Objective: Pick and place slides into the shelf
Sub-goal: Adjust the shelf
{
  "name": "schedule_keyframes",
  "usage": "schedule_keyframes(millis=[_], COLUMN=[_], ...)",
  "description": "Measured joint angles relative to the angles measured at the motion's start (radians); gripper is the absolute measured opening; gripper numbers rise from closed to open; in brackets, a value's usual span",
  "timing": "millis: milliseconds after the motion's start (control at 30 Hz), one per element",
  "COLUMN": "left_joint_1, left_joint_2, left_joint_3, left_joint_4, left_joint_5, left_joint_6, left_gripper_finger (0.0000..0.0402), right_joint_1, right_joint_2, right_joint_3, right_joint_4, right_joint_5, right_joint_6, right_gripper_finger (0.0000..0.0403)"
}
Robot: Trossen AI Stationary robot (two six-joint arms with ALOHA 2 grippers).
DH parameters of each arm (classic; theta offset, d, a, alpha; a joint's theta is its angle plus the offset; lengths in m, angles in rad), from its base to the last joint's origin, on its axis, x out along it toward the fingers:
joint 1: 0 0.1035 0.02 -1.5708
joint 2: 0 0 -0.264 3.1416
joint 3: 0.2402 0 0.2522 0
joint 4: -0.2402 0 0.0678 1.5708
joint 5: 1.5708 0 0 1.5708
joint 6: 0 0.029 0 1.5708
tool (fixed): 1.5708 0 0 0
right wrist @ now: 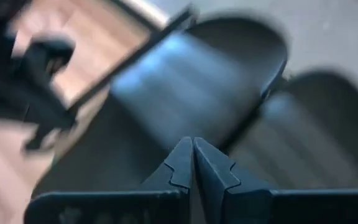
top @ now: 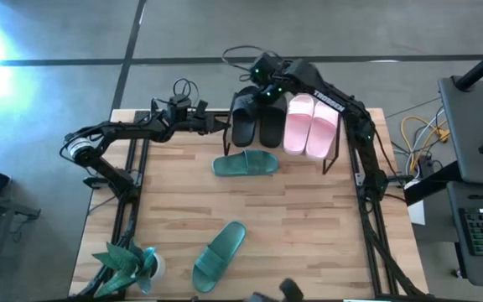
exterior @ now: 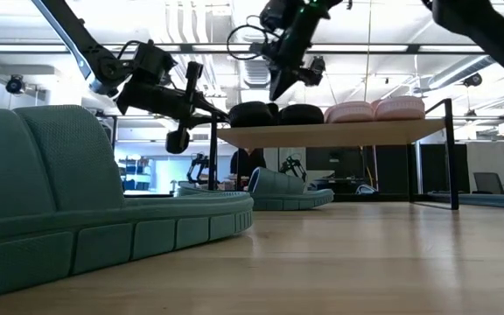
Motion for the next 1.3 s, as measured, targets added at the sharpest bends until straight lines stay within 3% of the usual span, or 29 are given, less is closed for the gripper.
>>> schedule_keyframes(millis=[133, 300, 600, 800, 1133, 1300], left_joint_1=[0.000, 0.000, 0.000, -0.002, -0.016, -0.025], left_joint_2=[0.000, 0.000, -0.001, -0.019, -0.179, -0.212], left_joint_3=[0.000, 0.000, -0.002, -0.005, -0.006, -0.018], left_joint_4=[0.003, 0.005, 0.007, -0.003, -0.255, -0.287], left_joint_5=[0.001, 0.002, 0.003, -0.008, -0.086, -0.098], left_joint_6=[-0.001, -0.001, -0.002, -0.003, 0.116, 0.127], left_gripper_finger=[0.0010, 0.0010, 0.0011, 0.0011, 0.0012, 0.0012], right_joint_1=[0.064, 0.126, 0.133, 0.142, 0.161, 0.169], right_joint_2=[-0.002, 0.039, 0.118, 0.120, 0.124, 0.124], right_joint_3=[-0.002, -0.004, -0.004, -0.005, -0.005, -0.005], right_joint_4=[-0.083, -0.046, -0.060, 0.013, 0.088, 0.108], right_joint_5=[-0.018, -0.016, 0.004, -0.045, -0.094, -0.102], right_joint_6=[-0.007, -0.003, 0.022, 0.020, 0.002, 0.009], right_gripper_finger=[0.0009, 0.0009, 0.0009, 0.0009, 0.0009, 0.0009])
